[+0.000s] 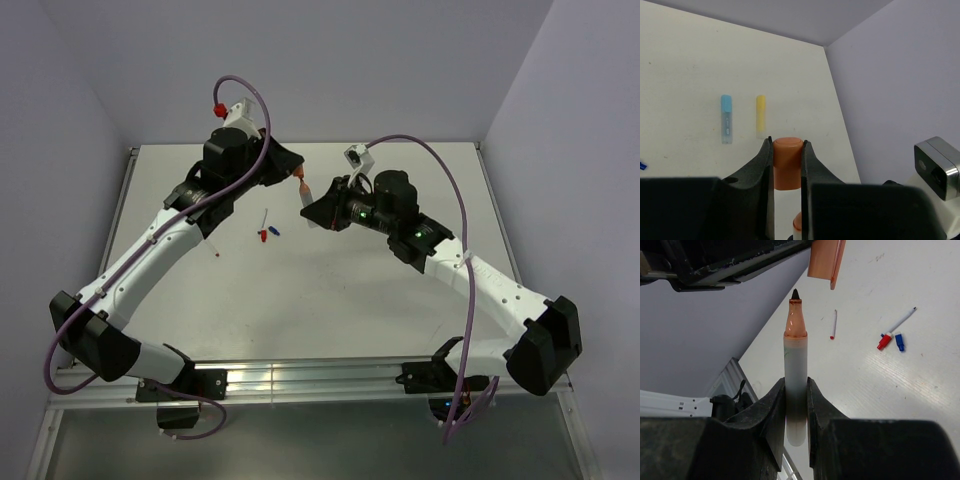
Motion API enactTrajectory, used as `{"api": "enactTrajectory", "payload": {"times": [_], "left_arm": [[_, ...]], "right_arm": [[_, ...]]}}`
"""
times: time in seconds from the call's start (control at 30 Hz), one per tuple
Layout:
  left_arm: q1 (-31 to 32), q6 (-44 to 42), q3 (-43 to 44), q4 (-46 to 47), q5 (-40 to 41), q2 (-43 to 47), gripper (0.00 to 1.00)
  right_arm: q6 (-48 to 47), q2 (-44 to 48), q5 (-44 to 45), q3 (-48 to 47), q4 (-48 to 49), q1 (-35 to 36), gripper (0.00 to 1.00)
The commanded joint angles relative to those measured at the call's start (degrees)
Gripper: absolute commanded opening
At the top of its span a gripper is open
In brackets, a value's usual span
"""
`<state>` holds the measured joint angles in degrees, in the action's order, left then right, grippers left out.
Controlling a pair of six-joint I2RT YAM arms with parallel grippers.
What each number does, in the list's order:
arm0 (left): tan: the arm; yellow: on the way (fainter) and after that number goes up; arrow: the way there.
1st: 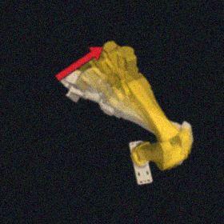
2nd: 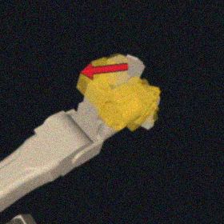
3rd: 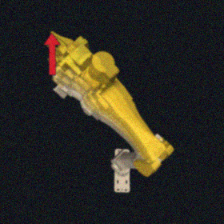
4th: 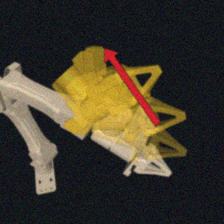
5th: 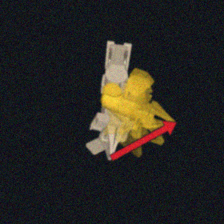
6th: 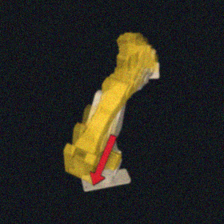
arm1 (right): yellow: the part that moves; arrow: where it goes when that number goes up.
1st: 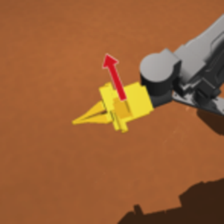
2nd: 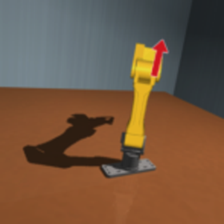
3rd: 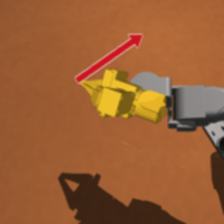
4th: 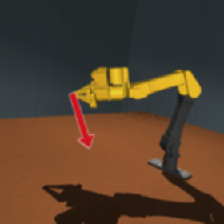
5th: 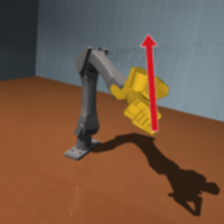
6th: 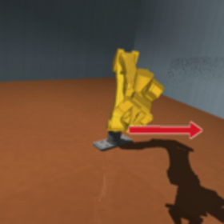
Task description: Insert the pens into the pen caps
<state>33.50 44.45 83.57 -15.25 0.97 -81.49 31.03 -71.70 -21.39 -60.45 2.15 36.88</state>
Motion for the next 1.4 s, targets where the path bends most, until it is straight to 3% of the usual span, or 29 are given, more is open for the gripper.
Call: {"api": "enactTrajectory", "payload": {"times": [0.0,1.37], "left_arm": [[0.4,0.0,-0.1,3.4,-2.0,-0.1,0.0],[4.0,0.0,-2.8,5.0,-2.5,3.0,0.0]], "right_arm": [[-0.3,-0.6,0.8,-3.2,1.5,0.3,0.0],[2.4,0.9,1.1,-1.8,3.7,-3.5,0.0]]}}
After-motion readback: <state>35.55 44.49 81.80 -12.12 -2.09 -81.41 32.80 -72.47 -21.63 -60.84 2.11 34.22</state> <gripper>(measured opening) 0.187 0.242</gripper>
